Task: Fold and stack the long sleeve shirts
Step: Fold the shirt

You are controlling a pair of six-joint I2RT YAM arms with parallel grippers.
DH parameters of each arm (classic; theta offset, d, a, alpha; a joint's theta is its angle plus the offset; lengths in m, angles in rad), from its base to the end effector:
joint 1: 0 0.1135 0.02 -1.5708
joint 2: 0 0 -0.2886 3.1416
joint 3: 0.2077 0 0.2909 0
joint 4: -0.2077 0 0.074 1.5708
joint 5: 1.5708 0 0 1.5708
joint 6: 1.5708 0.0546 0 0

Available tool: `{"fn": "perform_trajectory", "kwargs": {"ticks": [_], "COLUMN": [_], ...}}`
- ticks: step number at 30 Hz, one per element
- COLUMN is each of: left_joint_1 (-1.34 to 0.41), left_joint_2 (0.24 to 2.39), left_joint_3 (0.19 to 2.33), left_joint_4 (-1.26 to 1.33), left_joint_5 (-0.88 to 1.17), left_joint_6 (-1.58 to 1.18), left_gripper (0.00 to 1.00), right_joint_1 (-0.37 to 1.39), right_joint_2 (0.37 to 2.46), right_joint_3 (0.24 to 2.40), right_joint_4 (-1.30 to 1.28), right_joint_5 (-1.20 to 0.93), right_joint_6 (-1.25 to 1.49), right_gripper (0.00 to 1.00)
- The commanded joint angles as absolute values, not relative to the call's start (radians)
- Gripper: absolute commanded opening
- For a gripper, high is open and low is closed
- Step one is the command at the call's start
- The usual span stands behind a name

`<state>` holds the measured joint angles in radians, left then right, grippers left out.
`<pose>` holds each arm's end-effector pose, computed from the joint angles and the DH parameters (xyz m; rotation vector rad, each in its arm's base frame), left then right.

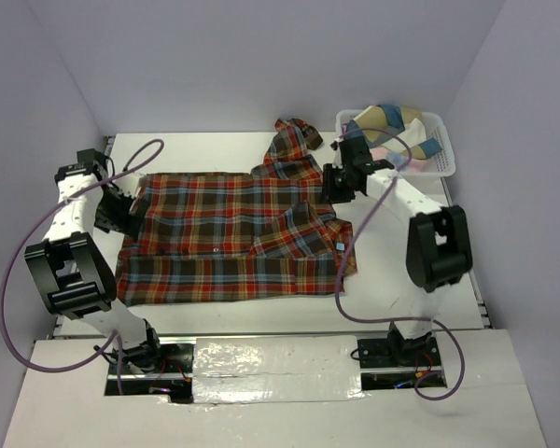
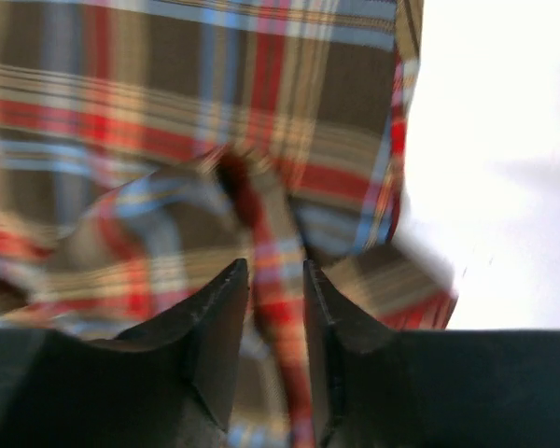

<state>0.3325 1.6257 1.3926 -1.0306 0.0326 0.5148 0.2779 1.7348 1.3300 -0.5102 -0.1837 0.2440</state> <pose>0.3461 0.1176 0.2717 0.2661 2.8326 0.1387 0.4110 0.1276 0.2401 -0.1216 2.5165 0.4451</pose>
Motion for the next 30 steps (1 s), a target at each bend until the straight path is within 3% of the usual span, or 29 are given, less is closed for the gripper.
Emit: {"fn": "perform_trajectory", "kwargs": {"ticks": [1,5,22,23,25,26,29,30], "left_joint_1": [0.319,0.316,0.287,0.284,0.276,0.275,0.270,0.270], "left_joint_2": [1.605,1.601,1.638,1.637,1.632,1.631,1.631,1.632], "left_joint_3": [1.344,1.319,1.344,1.341,1.336,1.335,1.335,1.336], "left_joint_4": [-1.034,-1.034,-1.051,-1.048,-1.040,-1.037,-1.031,-1.032], "left_joint_5": [0.075,0.092,0.022,0.017,0.015,0.012,0.011,0.012], "left_joint_6": [0.474,0.462,0.428,0.429,0.433,0.436,0.445,0.445], "left_gripper": [0.92,0.92,0.92,0.92,0.92,0.92,0.92,0.92], "right_joint_1": [0.275,0.275,0.284,0.285,0.285,0.285,0.285,0.285], "right_joint_2": [1.827,1.900,2.049,2.034,2.016,1.999,1.950,1.936], "right_joint_3": [1.431,1.448,1.456,1.433,1.408,1.388,1.341,1.330], "right_joint_4": [-0.534,-0.500,-0.431,-0.414,-0.376,-0.358,-0.321,-0.310], "right_joint_5": [-0.178,-0.248,-0.419,-0.439,-0.448,-0.446,-0.427,-0.420], "right_joint_6": [0.098,0.037,0.029,0.031,0.029,0.029,0.029,0.032], "right_gripper": [0.40,0.48,0.49,0.47,0.33,0.21,0.01,0.00]}}
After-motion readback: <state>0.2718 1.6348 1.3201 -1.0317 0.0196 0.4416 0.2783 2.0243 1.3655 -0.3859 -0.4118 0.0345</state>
